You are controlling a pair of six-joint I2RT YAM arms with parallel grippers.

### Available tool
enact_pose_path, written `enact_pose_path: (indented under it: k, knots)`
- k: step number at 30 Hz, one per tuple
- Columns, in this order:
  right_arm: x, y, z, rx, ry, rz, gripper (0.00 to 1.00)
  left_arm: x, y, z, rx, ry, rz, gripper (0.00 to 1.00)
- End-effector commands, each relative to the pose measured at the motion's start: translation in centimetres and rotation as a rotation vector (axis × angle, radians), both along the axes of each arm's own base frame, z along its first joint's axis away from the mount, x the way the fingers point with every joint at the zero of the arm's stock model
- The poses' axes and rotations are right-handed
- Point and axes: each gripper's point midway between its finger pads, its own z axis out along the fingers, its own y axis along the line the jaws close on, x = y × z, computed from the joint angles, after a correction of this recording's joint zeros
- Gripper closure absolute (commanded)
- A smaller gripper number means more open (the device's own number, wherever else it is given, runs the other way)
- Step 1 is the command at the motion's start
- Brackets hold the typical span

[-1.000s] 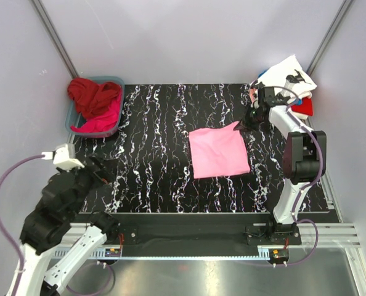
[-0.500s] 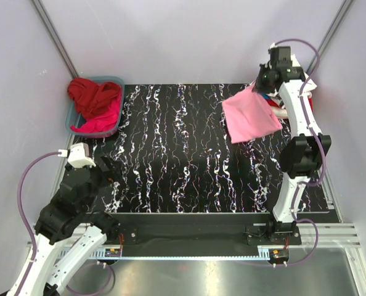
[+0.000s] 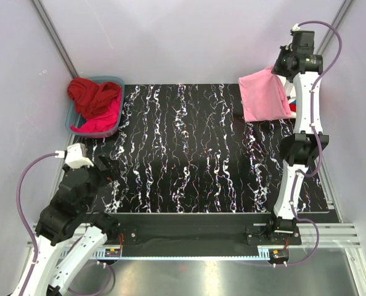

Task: Fold and stack the t-shirts
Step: Neatly place the folded tshirt to the corner

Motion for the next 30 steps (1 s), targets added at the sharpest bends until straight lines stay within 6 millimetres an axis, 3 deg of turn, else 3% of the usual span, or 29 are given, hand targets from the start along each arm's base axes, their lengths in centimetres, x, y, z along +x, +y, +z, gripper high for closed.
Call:
enact_pose_path:
  k: [1, 5, 10, 17, 30]
  knots:
    - [1.0, -0.7, 4.8, 0.01, -0.157, 0.032, 1.0, 0.9, 0.3, 0.8, 0.006, -0.034, 0.027, 0.01]
    - [1.9, -1.6, 5.5, 0.03, -0.206, 0.028, 1.0, 1.2, 0.2, 0.6, 0.01, -0.018, 0.028, 0.01]
    - [2.3, -2.8, 8.5, 0.04, -0.304, 0.007, 1.0, 1.4, 0.2, 0.3, 0.014, -0.003, 0.028, 0.01]
    - [0.6, -4.7, 13.1, 0.071, -0.411, -0.02, 1.0, 1.5, 0.2, 0.2, 0.014, -0.002, 0.03, 0.01]
    - [0.9, -5.4, 14.8, 0.097, -0.481, 0.001, 1.0, 1.6, 0.4, 0.2, 0.015, 0.003, 0.039, 0.01]
